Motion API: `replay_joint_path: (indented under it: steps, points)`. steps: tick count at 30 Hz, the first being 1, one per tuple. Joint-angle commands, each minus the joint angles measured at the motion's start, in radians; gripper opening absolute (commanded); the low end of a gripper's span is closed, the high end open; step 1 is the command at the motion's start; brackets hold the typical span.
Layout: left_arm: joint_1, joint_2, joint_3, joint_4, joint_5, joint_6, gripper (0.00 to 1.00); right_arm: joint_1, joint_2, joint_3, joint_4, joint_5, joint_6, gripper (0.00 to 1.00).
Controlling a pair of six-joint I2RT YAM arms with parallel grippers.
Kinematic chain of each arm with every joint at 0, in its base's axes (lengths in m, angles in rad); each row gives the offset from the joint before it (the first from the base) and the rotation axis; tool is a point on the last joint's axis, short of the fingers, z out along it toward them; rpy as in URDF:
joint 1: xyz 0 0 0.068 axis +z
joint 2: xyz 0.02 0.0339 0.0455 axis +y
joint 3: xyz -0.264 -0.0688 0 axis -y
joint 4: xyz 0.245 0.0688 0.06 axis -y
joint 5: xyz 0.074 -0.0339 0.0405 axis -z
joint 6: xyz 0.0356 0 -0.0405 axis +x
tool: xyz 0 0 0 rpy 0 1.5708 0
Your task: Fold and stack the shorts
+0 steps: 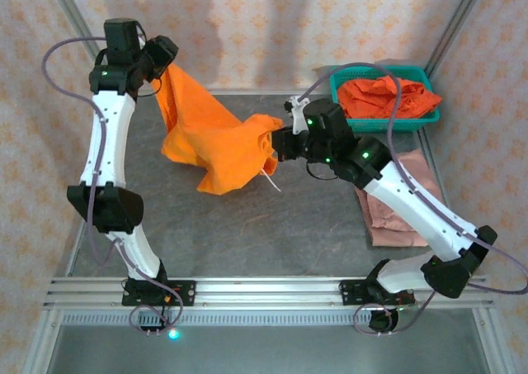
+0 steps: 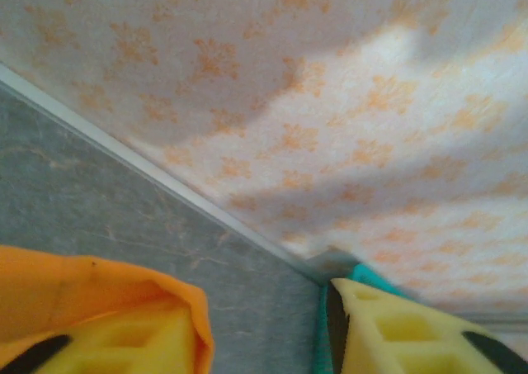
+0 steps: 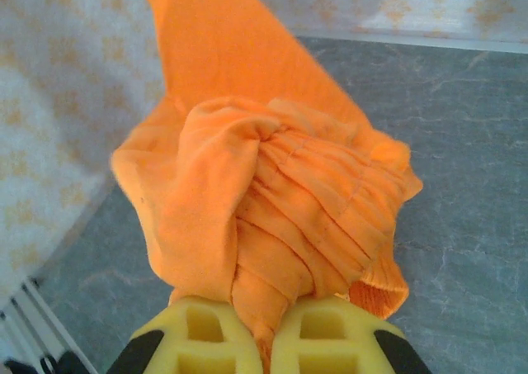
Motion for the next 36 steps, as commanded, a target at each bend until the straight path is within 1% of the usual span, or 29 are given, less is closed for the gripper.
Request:
replay_joint_path:
  steps: [1,3,4,6,7,9,11,13,14,18,20,23,25,28,32,36]
  points:
    - [-0.017,0.038,0.003,-0.049,0.033,0.013,0.63,-0.001,-0.004,0.058,-0.040,0.205,0.133,0.00]
    - [-0.032,-0.002,-0.071,-0.027,0.019,0.024,0.78,-0.003,0.038,0.101,-0.140,0.345,0.181,0.00]
    - [-0.040,-0.043,-0.137,0.002,0.009,0.021,0.86,-0.009,0.066,0.121,-0.185,0.392,0.196,0.00]
    - [-0.058,-0.129,-0.288,0.077,-0.005,-0.002,0.98,-0.025,0.119,0.142,-0.242,0.445,0.219,0.00]
    - [-0.069,-0.170,-0.360,0.106,-0.005,-0.011,1.00,-0.036,0.145,0.146,-0.262,0.463,0.231,0.00]
    - [-0.097,-0.249,-0.479,0.130,-0.019,-0.016,1.00,-0.065,0.183,0.142,-0.283,0.477,0.253,0.00]
    - [-0.137,-0.321,-0.589,0.130,-0.052,-0.014,1.00,-0.101,0.208,0.114,-0.269,0.474,0.274,0.00]
    - [-0.199,-0.391,-0.707,0.125,-0.100,-0.018,1.00,-0.137,0.227,0.080,-0.243,0.455,0.290,0.00]
    - [-0.227,-0.420,-0.756,0.127,-0.114,-0.021,0.99,-0.152,0.236,0.068,-0.233,0.449,0.294,0.00]
    - [-0.348,-0.527,-0.968,0.123,-0.206,-0.085,0.90,-0.228,0.281,0.013,-0.193,0.402,0.325,0.00]
    - [-0.386,-0.561,-1.051,0.117,-0.218,-0.118,0.86,-0.274,0.304,-0.016,-0.177,0.373,0.346,0.00]
    - [-0.438,-0.611,-1.162,0.116,-0.238,-0.163,0.76,-0.349,0.329,-0.075,-0.132,0.314,0.381,0.00]
    - [-0.475,-0.629,-1.215,0.128,-0.251,-0.185,0.71,-0.384,0.342,-0.103,-0.106,0.288,0.396,0.00]
    - [-0.522,-0.609,-1.272,0.137,-0.252,-0.216,0.64,-0.403,0.356,-0.126,-0.083,0.263,0.405,0.00]
    - [-0.540,-0.540,-1.343,0.236,-0.205,-0.266,0.51,-0.403,0.360,-0.141,-0.073,0.249,0.411,0.00]
    - [-0.543,-0.444,-1.348,0.278,-0.188,-0.284,0.45,-0.405,0.341,-0.166,-0.060,0.247,0.410,0.00]
